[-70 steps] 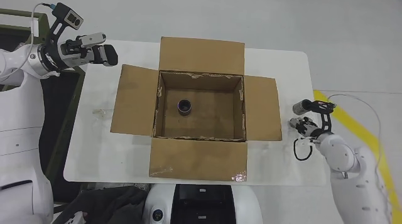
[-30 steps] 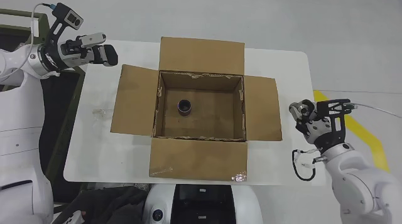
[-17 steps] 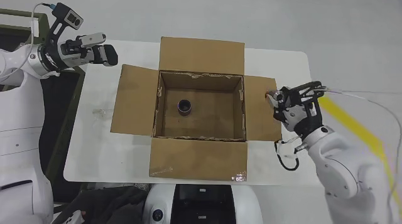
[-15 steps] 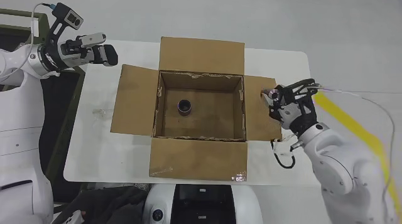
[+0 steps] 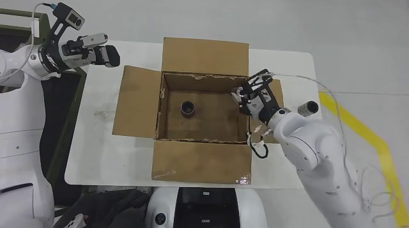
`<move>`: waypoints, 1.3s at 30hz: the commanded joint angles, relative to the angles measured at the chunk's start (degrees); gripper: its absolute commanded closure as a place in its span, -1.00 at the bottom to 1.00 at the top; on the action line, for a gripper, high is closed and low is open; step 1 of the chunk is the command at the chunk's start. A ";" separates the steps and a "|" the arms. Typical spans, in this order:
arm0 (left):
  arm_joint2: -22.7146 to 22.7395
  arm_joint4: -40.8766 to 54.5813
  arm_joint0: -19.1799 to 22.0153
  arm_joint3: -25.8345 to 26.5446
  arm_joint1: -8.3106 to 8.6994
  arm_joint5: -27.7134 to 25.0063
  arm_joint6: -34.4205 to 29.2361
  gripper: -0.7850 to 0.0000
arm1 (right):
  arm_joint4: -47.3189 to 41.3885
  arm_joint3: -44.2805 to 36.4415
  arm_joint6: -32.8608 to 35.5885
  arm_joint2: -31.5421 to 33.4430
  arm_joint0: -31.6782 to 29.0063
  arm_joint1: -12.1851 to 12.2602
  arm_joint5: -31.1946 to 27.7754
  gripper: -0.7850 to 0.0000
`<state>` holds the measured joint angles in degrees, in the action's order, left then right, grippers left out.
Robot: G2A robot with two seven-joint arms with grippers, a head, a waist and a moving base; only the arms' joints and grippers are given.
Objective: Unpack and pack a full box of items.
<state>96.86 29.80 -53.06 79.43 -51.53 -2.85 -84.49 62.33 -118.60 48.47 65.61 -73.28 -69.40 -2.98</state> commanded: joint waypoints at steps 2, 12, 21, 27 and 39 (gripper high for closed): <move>0.00 0.00 0.00 0.00 0.00 0.00 0.00 -1.00 | -0.02 1.98 0.63 -2.40 2.31 -0.42 0.29 1.00; 0.00 0.00 0.00 0.00 0.00 0.00 0.00 -1.00 | -1.88 11.56 0.55 -10.31 9.87 -2.39 1.11 1.00; 0.00 0.00 0.00 0.00 0.00 0.00 0.00 -1.00 | -3.79 20.03 2.14 -16.76 15.90 -4.54 1.91 1.00; 0.00 0.00 0.00 0.00 0.00 0.00 0.00 -1.00 | -6.05 24.25 2.80 -18.85 18.30 -5.66 2.13 1.00; 0.00 0.00 0.00 0.00 0.00 0.00 0.00 -1.00 | -8.14 32.46 2.99 -22.46 21.84 -7.78 2.18 1.00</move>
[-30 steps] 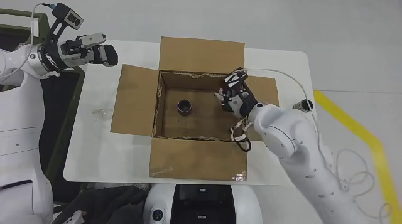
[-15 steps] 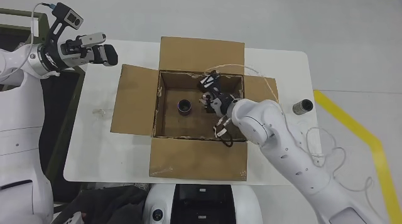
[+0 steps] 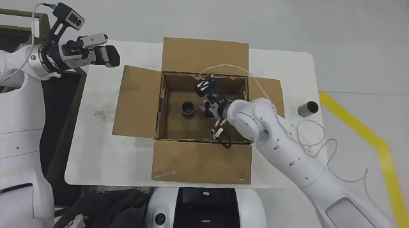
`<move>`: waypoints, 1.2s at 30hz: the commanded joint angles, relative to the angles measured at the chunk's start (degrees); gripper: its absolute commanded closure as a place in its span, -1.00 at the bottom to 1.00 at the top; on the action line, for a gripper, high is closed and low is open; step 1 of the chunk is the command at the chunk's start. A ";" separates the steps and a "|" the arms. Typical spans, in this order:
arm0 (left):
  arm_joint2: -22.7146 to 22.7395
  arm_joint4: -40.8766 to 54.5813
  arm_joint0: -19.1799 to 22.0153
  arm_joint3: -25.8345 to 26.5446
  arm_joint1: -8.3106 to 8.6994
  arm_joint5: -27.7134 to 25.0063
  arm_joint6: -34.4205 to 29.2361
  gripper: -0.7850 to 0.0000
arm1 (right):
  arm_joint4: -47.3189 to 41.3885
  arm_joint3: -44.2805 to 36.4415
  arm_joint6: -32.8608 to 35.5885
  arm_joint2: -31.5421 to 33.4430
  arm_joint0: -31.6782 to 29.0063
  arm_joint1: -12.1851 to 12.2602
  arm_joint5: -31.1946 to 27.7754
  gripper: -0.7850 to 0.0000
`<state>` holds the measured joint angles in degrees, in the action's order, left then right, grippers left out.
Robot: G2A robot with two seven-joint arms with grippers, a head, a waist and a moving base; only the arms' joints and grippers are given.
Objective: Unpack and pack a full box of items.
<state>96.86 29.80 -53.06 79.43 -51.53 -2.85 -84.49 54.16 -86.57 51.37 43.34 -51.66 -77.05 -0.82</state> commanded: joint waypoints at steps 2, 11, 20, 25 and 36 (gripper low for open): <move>0.00 0.00 0.00 0.00 0.00 0.00 0.00 -1.00 | -0.12 1.14 0.08 -0.51 0.57 -0.39 0.00 1.00; 0.00 0.00 0.00 0.00 0.00 0.00 0.00 -1.00 | -0.25 4.52 0.78 -2.55 2.33 -1.68 -0.47 1.00; 0.00 0.00 0.00 0.00 0.00 0.00 0.00 -1.00 | -0.56 7.19 0.88 -3.93 3.45 -2.85 -0.88 0.60; 0.00 0.00 0.00 0.00 0.00 0.00 0.00 -1.00 | -0.44 7.80 0.89 -3.86 3.48 -3.15 -1.17 0.34; 0.00 0.00 0.00 0.00 0.00 0.00 0.00 -1.00 | 0.97 5.50 1.10 -2.48 2.11 -3.09 -1.20 0.06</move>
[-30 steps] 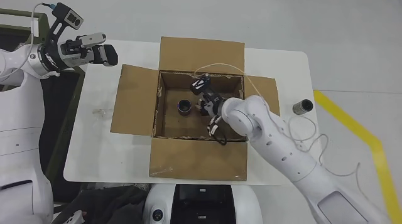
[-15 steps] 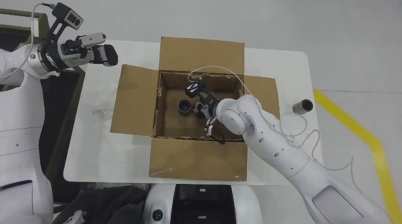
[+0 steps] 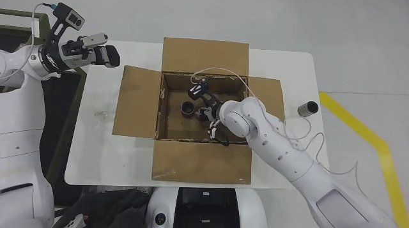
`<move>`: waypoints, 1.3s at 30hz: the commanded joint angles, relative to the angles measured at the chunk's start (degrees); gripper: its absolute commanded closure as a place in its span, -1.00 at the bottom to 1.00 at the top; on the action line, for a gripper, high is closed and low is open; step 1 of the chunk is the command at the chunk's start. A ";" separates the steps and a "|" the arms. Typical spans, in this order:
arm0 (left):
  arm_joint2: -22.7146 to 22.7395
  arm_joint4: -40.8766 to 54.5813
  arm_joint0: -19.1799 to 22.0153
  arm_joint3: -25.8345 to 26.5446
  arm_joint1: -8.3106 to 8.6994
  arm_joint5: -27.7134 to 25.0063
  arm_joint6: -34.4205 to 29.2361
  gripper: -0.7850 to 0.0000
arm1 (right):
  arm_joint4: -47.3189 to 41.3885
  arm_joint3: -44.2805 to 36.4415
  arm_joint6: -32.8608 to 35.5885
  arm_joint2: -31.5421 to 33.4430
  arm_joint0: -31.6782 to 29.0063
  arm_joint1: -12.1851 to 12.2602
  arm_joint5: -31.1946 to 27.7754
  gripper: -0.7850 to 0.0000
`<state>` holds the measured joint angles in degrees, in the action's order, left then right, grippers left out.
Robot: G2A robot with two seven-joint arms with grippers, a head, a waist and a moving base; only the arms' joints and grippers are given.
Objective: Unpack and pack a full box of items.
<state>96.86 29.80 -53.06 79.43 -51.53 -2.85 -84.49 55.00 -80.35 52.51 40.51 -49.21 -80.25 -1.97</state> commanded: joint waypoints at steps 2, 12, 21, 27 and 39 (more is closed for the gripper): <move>0.00 0.00 0.00 0.00 0.00 0.00 0.00 -1.00 | 0.80 -2.93 -0.01 1.30 -1.21 0.45 -0.09 0.06; 0.00 0.00 0.00 0.00 0.00 0.00 0.00 -1.00 | 5.19 -18.68 0.26 8.97 -10.34 3.47 -2.34 0.03; 0.00 0.00 0.00 0.00 0.00 0.00 0.00 -1.00 | 7.96 -27.60 -1.32 15.56 -17.74 5.40 -3.62 0.04; 0.00 0.00 0.00 0.00 0.00 0.00 0.00 -1.00 | 7.81 -33.02 -3.13 21.67 -22.41 6.55 -4.00 0.04; 0.00 0.00 0.00 0.00 0.00 0.00 0.00 -1.00 | 5.12 -42.10 -8.38 37.05 -34.60 8.62 -3.74 0.02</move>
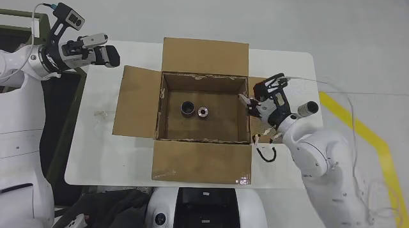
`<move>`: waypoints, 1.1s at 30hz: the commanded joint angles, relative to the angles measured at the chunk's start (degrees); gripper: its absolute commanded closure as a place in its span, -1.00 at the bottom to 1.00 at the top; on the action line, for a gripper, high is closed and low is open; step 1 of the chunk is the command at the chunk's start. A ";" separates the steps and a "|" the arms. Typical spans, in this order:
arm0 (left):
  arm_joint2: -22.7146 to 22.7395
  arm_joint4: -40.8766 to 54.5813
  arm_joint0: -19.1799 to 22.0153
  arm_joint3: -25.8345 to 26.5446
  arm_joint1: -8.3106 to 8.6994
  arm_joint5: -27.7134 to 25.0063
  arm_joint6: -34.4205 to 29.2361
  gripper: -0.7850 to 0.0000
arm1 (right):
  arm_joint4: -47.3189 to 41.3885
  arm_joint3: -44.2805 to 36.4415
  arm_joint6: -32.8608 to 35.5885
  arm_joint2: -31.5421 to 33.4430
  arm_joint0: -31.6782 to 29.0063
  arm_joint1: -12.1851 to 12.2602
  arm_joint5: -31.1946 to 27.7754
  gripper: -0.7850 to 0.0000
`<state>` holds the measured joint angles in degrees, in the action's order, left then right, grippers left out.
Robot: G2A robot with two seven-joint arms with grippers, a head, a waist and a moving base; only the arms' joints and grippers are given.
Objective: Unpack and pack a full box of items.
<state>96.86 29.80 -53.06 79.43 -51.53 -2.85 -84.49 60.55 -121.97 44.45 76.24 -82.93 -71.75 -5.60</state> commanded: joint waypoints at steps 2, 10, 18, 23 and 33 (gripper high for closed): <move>0.00 0.00 0.00 0.00 0.00 0.00 0.00 -1.00 | -2.22 -0.94 -0.97 3.46 -2.31 0.35 -1.08 0.02; 0.00 0.00 0.00 0.00 0.00 0.00 0.00 -1.00 | -0.85 -0.65 -0.31 9.46 -4.94 0.87 3.81 0.01; 0.00 0.00 0.00 0.00 0.00 0.00 0.00 -1.00 | -4.40 2.38 0.45 15.05 -4.92 1.34 4.04 0.04; 0.00 0.00 0.00 0.00 0.00 0.00 0.00 -1.00 | -5.20 5.33 -0.03 17.76 -4.34 1.67 3.40 0.07; 0.00 0.00 0.00 0.00 0.00 0.00 0.00 -1.00 | -6.37 12.47 -0.67 20.42 -2.69 2.13 3.83 0.05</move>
<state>96.86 29.80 -53.06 79.43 -51.53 -2.85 -84.49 54.18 -110.15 43.89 96.47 -85.65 -69.66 -1.86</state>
